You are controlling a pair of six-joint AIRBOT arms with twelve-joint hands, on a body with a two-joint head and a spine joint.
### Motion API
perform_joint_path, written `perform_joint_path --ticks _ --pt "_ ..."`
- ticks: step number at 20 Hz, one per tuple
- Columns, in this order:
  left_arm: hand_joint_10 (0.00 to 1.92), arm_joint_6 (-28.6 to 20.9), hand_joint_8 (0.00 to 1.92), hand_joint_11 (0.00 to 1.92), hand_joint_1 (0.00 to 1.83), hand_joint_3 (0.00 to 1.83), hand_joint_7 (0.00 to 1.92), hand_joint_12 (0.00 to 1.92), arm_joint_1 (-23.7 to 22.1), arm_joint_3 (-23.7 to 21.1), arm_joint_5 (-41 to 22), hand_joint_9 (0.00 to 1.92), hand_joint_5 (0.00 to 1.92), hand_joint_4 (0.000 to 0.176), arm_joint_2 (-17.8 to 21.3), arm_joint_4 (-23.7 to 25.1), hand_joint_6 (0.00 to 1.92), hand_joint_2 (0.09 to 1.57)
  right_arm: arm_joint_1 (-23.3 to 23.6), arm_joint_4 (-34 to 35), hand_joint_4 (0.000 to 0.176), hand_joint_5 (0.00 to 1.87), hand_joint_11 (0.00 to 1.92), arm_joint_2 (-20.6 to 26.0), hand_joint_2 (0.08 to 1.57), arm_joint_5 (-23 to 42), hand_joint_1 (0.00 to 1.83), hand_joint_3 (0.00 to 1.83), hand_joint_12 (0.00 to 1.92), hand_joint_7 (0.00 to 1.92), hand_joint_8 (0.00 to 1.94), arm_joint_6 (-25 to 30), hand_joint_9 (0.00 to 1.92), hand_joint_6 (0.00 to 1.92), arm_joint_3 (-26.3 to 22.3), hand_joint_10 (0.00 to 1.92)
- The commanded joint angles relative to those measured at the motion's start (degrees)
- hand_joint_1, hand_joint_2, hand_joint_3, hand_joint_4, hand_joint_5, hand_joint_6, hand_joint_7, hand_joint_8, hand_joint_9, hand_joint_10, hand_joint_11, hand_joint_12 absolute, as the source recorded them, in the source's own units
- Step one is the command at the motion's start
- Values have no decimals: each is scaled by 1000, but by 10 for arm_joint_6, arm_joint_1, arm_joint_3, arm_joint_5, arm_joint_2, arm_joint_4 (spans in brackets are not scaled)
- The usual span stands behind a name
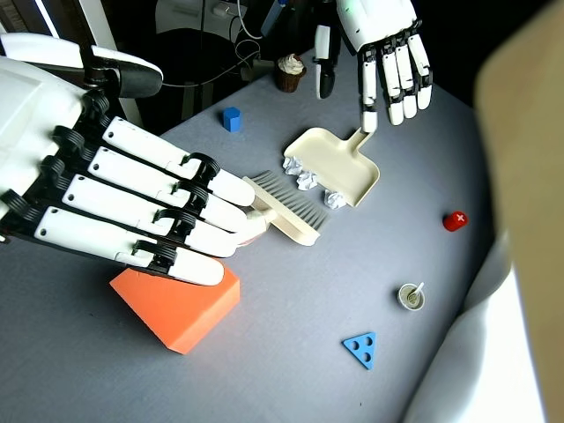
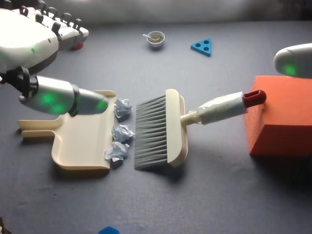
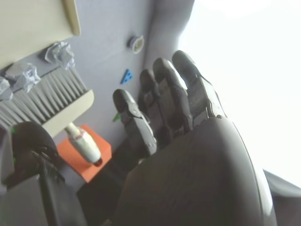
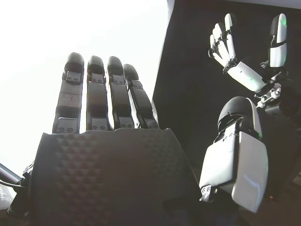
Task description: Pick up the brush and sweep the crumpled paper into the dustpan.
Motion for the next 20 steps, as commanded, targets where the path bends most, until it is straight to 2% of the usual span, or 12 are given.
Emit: perform_joint_path --ticks 1,4,8,9,11,13,15,17,20 --pt "2 5 2 161 0 0 203 134 -7 -2 -40 203 171 0 3 14 3 941 5 -14 0 162 192 8 990 -54 4 0 64 188 0 1 201 0 -1 0" --pt "0 29 0 149 0 0 197 115 -7 -6 -49 193 160 0 3 -7 0 935 5 -14 0 175 210 8 989 -54 10 0 59 206 6 1 216 5 -2 6" --pt "5 29 6 163 0 14 211 111 0 -1 -40 206 164 0 7 -2 2 976 5 -14 0 210 240 9 988 -52 9 0 56 233 10 1 241 11 -2 9" --pt "5 29 5 167 56 17 212 109 0 1 -40 209 162 0 7 0 1 995 5 -14 0 208 237 9 986 -51 6 0 51 231 7 1 236 8 -2 6" --pt "8 28 3 188 352 19 214 109 0 7 -30 223 162 0 5 8 1 1035 5 -14 0 188 220 9 987 -47 0 0 39 209 1 0 215 0 -2 1" --pt "0 24 0 180 498 12 154 91 0 16 -6 185 102 0 2 28 0 1105 5 -14 0 192 218 9 993 -47 0 2 36 215 3 -5 216 1 -2 2" --pt "1 -27 0 227 692 10 148 107 11 30 3 184 124 0 -3 78 5 1129 4 1 0 192 221 9 994 -48 21 1 31 210 0 -5 215 1 -2 1" --pt "2 -70 2 227 722 6 151 107 26 39 -6 185 127 0 -9 107 5 1124 3 2 0 193 226 8 993 -44 19 1 32 213 2 -5 220 1 -3 2" --pt "7 -155 4 259 869 0 194 124 78 38 -86 239 194 0 -12 145 8 1090 3 2 0 194 228 8 1004 -36 12 5 28 221 3 -5 226 1 -5 4"
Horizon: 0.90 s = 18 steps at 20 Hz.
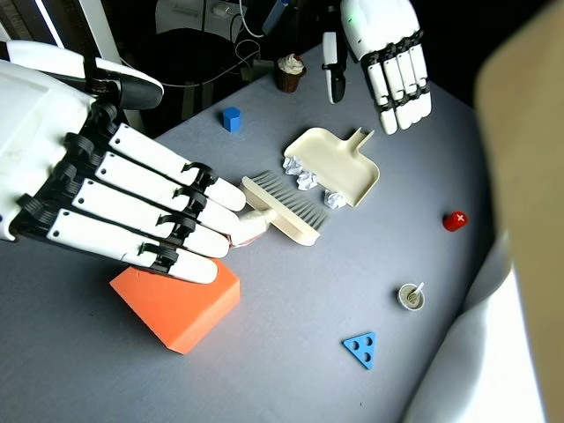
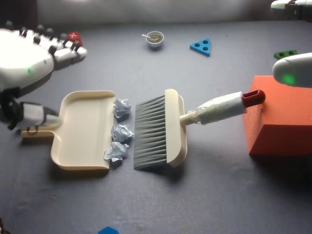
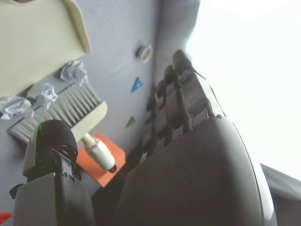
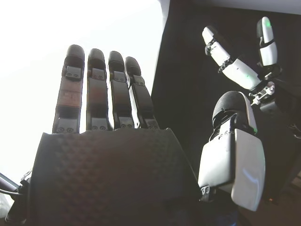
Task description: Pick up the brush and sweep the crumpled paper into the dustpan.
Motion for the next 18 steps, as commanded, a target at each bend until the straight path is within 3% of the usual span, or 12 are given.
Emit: perform_joint_path --ticks 1,2,5,7,10,14,18 --pt "6 -10 6 261 870 2 205 126 6 -2 -99 245 235 0 2 13 18 1100 6 -7 0 189 223 8 1005 -53 15 5 25 218 2 2 222 0 -2 1" --pt "1 -21 3 240 829 5 217 124 24 -4 -122 235 336 28 2 6 17 1138 6 -7 0 196 226 8 1003 -51 10 3 26 220 3 2 222 3 -3 1" --pt "3 -31 3 221 858 4 238 133 62 -6 -152 230 457 49 1 -16 16 1147 6 -7 0 187 223 8 1009 -51 5 4 21 210 1 2 217 2 -3 3" --pt "2 -34 6 217 839 4 251 140 81 -6 -167 231 480 49 -2 -34 15 1153 6 -7 0 198 240 8 1010 -50 4 3 26 225 6 2 234 6 -3 8" --pt "0 -52 0 223 802 7 292 167 106 -2 -195 247 505 69 -13 -39 1 1169 6 -7 0 201 242 8 1014 -46 4 3 22 232 5 2 240 4 -5 7" --pt "5 -62 9 194 845 0 286 178 136 5 -222 231 547 62 -30 -47 11 1162 6 -7 0 196 234 8 1013 -45 3 2 15 217 0 2 222 2 -5 0" --pt "4 -73 1 186 793 0 270 198 157 13 -237 232 504 71 -43 -44 0 1151 6 -7 0 182 244 8 1017 -42 37 2 14 218 1 2 226 1 -7 2"
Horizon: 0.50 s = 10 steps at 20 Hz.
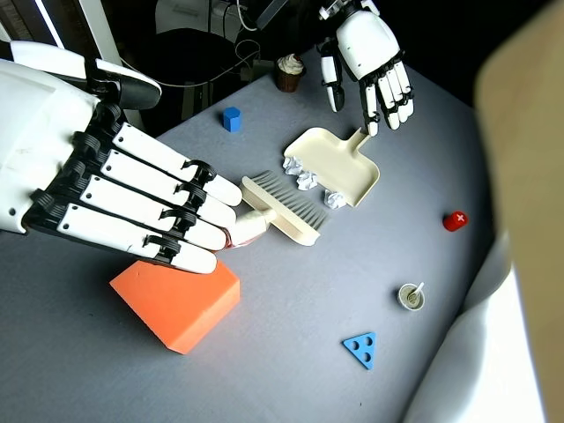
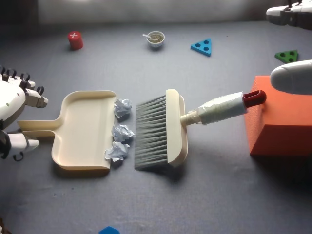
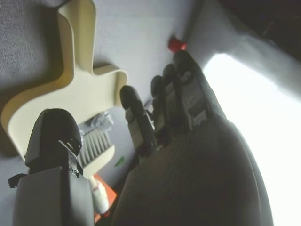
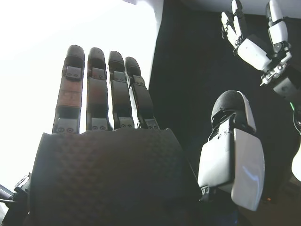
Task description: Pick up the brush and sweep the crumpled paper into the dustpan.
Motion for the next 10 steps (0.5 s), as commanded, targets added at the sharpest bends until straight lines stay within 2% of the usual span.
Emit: perform_joint_path --ticks 1,3,6,9,10 --pt "2 -4 0 176 809 0 264 202 0 6 -64 226 504 63 -4 23 1 1150 6 -7 0 194 248 7 1020 -55 30 3 16 228 5 2 233 6 -2 5" --pt "1 -5 1 169 832 2 260 218 2 13 -66 226 507 58 -13 26 3 1153 6 -7 0 201 251 7 1023 -54 49 3 15 232 4 2 237 6 -2 4" --pt "5 -9 4 183 823 1 265 234 2 26 -68 237 501 65 -27 29 2 1153 6 -7 0 196 246 7 1023 -53 28 2 10 229 1 2 234 2 -2 2" --pt "0 -21 0 59 812 10 269 491 9 35 -82 234 524 69 -41 32 1 1165 6 -7 0 175 238 7 1028 -53 31 2 7 213 3 2 220 6 -3 3" --pt "0 -23 0 59 812 10 269 491 12 37 -85 234 524 69 -44 33 1 1165 6 -7 0 175 238 7 1028 -53 31 2 7 213 3 2 220 6 -3 3"
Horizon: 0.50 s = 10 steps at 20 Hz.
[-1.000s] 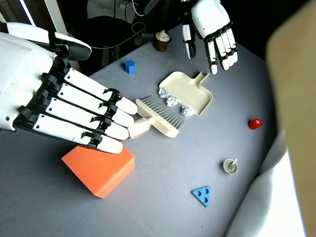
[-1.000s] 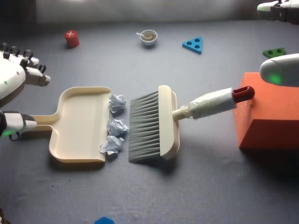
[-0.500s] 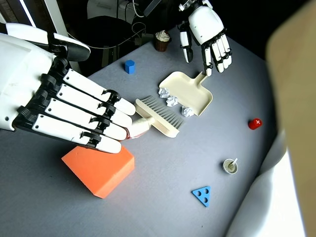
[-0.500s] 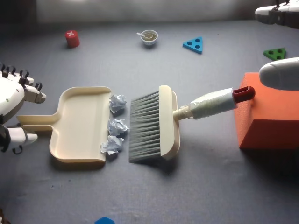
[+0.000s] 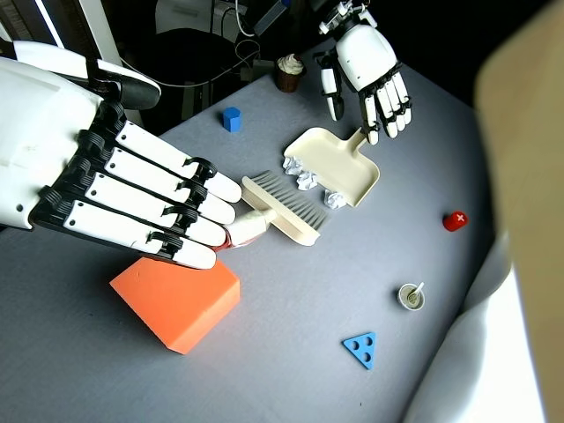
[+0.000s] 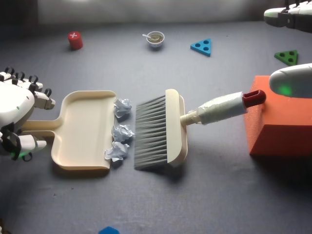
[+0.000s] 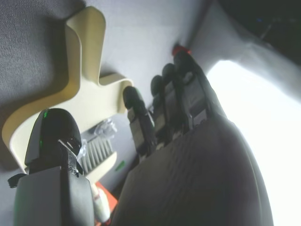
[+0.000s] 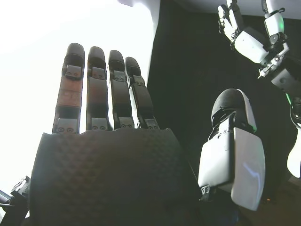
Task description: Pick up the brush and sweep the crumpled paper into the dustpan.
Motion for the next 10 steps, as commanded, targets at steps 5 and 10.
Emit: perform_joint_path --ticks 5,10 --pt "0 -7 1 39 796 3 269 505 7 22 -63 226 528 80 -19 29 3 1169 6 -7 0 197 265 7 1029 -57 22 1 13 235 6 2 244 4 -2 7" --pt "1 -13 2 46 815 1 281 524 15 40 -65 235 550 73 -39 31 5 1165 6 -7 0 192 261 7 1039 -56 51 4 9 235 2 2 244 0 -2 3"
